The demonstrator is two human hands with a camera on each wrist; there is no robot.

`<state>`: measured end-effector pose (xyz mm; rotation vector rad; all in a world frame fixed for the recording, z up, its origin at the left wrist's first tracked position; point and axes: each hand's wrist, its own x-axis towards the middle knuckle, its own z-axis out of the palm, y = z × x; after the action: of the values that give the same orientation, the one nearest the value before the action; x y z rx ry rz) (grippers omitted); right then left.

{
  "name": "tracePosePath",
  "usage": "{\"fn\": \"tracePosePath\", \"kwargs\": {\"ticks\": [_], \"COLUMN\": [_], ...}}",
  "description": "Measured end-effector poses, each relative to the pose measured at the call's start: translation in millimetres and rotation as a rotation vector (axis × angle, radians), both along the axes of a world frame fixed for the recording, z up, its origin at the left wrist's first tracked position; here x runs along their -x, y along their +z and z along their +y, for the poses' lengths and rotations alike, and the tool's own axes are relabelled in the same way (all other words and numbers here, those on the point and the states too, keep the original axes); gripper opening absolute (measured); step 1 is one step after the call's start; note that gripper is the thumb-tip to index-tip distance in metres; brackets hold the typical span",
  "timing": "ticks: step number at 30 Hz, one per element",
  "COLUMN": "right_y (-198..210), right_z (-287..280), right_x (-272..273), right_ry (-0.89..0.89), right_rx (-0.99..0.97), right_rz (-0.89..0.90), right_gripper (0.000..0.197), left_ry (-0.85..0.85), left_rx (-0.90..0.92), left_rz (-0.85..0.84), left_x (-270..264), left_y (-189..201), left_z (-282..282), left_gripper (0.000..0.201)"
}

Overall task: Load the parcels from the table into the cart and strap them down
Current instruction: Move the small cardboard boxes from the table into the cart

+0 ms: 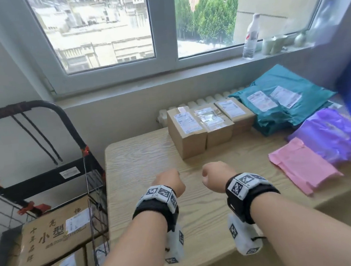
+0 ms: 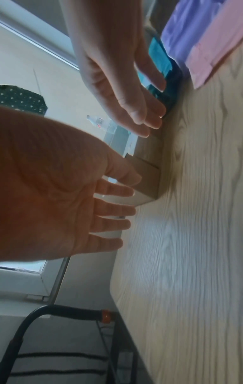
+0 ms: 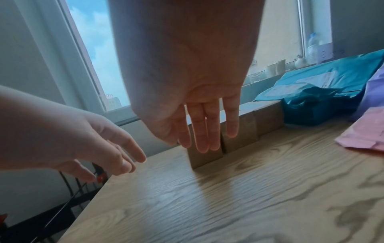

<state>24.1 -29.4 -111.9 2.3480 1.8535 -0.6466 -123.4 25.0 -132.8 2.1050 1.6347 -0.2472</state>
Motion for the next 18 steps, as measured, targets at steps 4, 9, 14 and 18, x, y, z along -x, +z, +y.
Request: {"fn": "tracePosePath", "kwargs": {"ticks": [4, 9, 14, 18], "right_y": [14, 24, 32, 31], "right_z": [1, 18, 42, 75], "right_x": [-43, -73, -91, -103], "right_ry": [-0.054, -0.098, -0.114, -0.118], "right_rx": [-0.07, -0.153, -0.183, -0.176], "right_rz": [0.06, 0.144, 0.189, 0.182], "right_gripper": [0.029, 0.028, 0.029, 0.031], "left_ry": [0.073, 0.136, 0.166, 0.189], "left_rx": [-0.03, -0.086, -0.112, -0.112], "left_rz": [-0.102, -0.162, -0.194, -0.204], "left_x": [-37, -62, -81, -97], "left_y": [17, 30, 28, 23], "left_z": [-6, 8, 40, 74], "left_gripper": [0.042, 0.048, 0.046, 0.045]}}
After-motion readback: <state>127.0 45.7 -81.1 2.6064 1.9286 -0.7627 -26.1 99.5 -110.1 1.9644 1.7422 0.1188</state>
